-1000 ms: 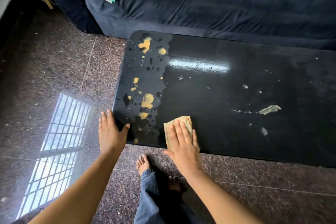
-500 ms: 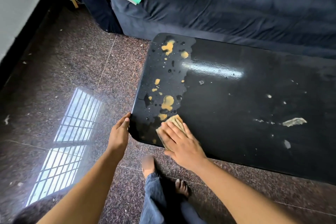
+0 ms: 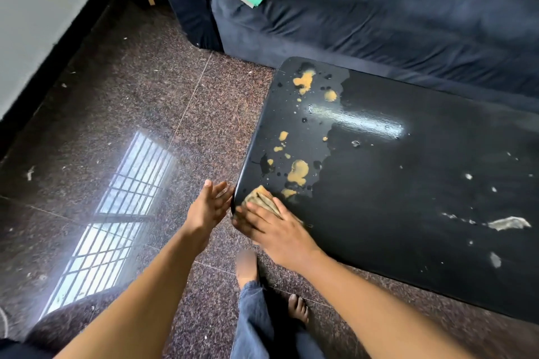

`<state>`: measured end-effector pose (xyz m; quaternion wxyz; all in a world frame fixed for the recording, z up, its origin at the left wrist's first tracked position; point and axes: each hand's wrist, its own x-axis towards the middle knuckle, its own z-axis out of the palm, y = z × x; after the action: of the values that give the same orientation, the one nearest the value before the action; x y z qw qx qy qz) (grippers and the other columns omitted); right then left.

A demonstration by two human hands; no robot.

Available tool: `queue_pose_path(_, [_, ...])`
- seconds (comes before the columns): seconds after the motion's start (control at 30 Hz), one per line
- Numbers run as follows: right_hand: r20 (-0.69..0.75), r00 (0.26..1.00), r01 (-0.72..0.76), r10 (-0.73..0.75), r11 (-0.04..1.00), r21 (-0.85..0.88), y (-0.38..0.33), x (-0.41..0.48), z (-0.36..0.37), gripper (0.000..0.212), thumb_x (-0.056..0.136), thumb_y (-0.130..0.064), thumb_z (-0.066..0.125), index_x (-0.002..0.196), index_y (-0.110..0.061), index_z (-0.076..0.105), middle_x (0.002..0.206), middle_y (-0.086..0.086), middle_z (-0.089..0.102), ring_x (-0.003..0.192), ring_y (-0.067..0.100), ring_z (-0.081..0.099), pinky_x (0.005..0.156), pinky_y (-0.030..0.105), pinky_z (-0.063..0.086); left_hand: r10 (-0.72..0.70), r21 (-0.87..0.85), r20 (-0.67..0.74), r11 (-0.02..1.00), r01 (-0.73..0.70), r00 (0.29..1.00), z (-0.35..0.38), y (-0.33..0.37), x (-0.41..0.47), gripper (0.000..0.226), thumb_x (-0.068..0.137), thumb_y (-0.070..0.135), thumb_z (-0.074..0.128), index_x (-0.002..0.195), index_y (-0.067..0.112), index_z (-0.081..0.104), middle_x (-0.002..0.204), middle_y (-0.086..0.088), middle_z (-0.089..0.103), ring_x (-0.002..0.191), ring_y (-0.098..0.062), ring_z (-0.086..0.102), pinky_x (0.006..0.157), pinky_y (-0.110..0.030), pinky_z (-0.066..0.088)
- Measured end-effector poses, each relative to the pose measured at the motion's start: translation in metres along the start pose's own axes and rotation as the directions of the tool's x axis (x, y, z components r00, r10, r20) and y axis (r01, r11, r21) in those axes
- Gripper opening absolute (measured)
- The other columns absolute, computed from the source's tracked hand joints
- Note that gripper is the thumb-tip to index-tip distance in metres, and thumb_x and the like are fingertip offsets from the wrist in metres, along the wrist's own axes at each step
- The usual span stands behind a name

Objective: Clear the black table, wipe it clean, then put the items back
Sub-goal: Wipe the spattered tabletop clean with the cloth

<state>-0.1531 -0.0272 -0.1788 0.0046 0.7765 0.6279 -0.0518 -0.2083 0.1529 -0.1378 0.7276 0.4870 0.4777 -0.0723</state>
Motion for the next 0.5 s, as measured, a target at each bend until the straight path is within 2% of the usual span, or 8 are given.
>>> queue_pose_path(0.1, [0.011, 1.000, -0.019, 0.019, 0.999, 0.034, -0.002, 0.008, 0.002, 0.059, 0.088, -0.030, 0.031, 0.148, -0.029, 0.029, 0.153, -0.007, 0.031, 0.142, 0.015, 0.026, 0.111, 0.051, 0.021, -0.021, -0.020, 0.019, 1.000, 0.021, 1.000, -0.005, 0.007, 0.000, 0.059, 0.101, 0.048, 0.012, 0.147, 0.017, 0.032, 0.140, -0.010, 0.050, 0.119, -0.020, 0.051, 0.099, -0.031, 0.031])
queue_pose_path(0.13, [0.017, 1.000, 0.020, -0.021, 0.999, 0.031, 0.003, -0.001, 0.005, 0.060, 0.089, -0.027, 0.032, 0.149, -0.028, 0.026, 0.154, -0.007, 0.029, 0.143, 0.015, 0.024, 0.112, 0.052, 0.022, -0.021, -0.017, 0.021, 1.000, 0.021, 1.000, -0.006, 0.008, 0.001, 0.060, 0.101, 0.048, 0.012, 0.147, 0.017, 0.032, 0.140, -0.011, 0.050, 0.120, -0.021, 0.051, 0.100, -0.032, 0.029])
queue_pose_path(0.2, [0.014, 0.979, 0.204, -0.204, 0.979, -0.008, 0.018, -0.023, 0.010, 0.068, 0.086, -0.022, 0.047, 0.149, -0.028, 0.022, 0.155, -0.009, 0.026, 0.144, 0.015, 0.019, 0.113, 0.053, 0.024, -0.026, -0.016, 0.023, 1.000, 0.026, 0.999, -0.006, 0.009, 0.001, 0.060, 0.101, 0.048, 0.011, 0.147, 0.016, 0.032, 0.141, -0.012, 0.049, 0.125, -0.024, 0.049, 0.107, -0.036, 0.025])
queue_pose_path(0.27, [0.053, 0.927, 0.374, -0.371, 0.927, -0.041, 0.035, -0.030, 0.011, 0.071, 0.083, -0.024, 0.058, 0.147, -0.026, 0.028, 0.154, -0.011, 0.024, 0.144, 0.012, 0.018, 0.113, 0.053, 0.021, -0.031, -0.021, 0.022, 0.999, 0.031, 0.999, -0.007, 0.008, 0.001, 0.060, 0.101, 0.047, 0.011, 0.147, 0.014, 0.032, 0.140, -0.012, 0.050, 0.128, -0.027, 0.048, 0.111, -0.037, 0.022])
queue_pose_path(0.33, [0.030, 0.897, 0.441, -0.440, 0.898, -0.010, 0.043, -0.019, 0.012, 0.063, 0.084, -0.029, 0.058, 0.143, -0.026, 0.036, 0.152, -0.011, 0.030, 0.142, 0.012, 0.022, 0.111, 0.053, 0.021, -0.036, -0.035, 0.027, 0.999, 0.037, 0.999, -0.007, 0.005, 0.003, 0.061, 0.101, 0.047, 0.011, 0.146, 0.012, 0.033, 0.139, -0.013, 0.050, 0.129, -0.028, 0.047, 0.115, -0.039, 0.020])
queue_pose_path(0.43, [-0.011, 0.890, 0.453, -0.455, 0.883, 0.123, 0.041, 0.015, 0.004, 0.051, 0.090, -0.032, 0.046, 0.140, -0.028, 0.042, 0.148, -0.008, 0.039, 0.141, 0.016, 0.029, 0.111, 0.057, 0.026, -0.041, -0.058, 0.017, 0.997, 0.042, 0.999, -0.011, 0.006, 0.008, 0.062, 0.101, 0.049, 0.012, 0.145, 0.012, 0.035, 0.135, -0.015, 0.054, 0.125, -0.028, 0.051, 0.116, -0.042, 0.021])
queue_pose_path(0.47, [-0.017, 0.918, 0.392, -0.396, 0.902, 0.182, 0.041, 0.024, 0.001, 0.049, 0.092, -0.031, 0.044, 0.141, -0.028, 0.040, 0.149, -0.007, 0.038, 0.142, 0.018, 0.025, 0.112, 0.057, 0.024, -0.045, -0.050, 0.014, 0.998, 0.045, 0.999, -0.012, 0.007, 0.010, 0.063, 0.100, 0.050, 0.012, 0.145, 0.012, 0.035, 0.133, -0.015, 0.055, 0.122, -0.029, 0.053, 0.116, -0.043, 0.021])
queue_pose_path(0.5, [0.000, 0.961, 0.268, -0.278, 0.927, 0.263, 0.043, 0.032, -0.001, 0.051, 0.093, -0.028, 0.045, 0.143, -0.029, 0.035, 0.152, -0.006, 0.032, 0.144, 0.018, 0.018, 0.114, 0.056, 0.019, -0.044, -0.043, 0.012, 0.998, 0.045, 0.999, -0.013, 0.008, 0.011, 0.064, 0.100, 0.051, 0.012, 0.145, 0.012, 0.035, 0.132, -0.015, 0.056, 0.119, -0.029, 0.055, 0.116, -0.043, 0.020])
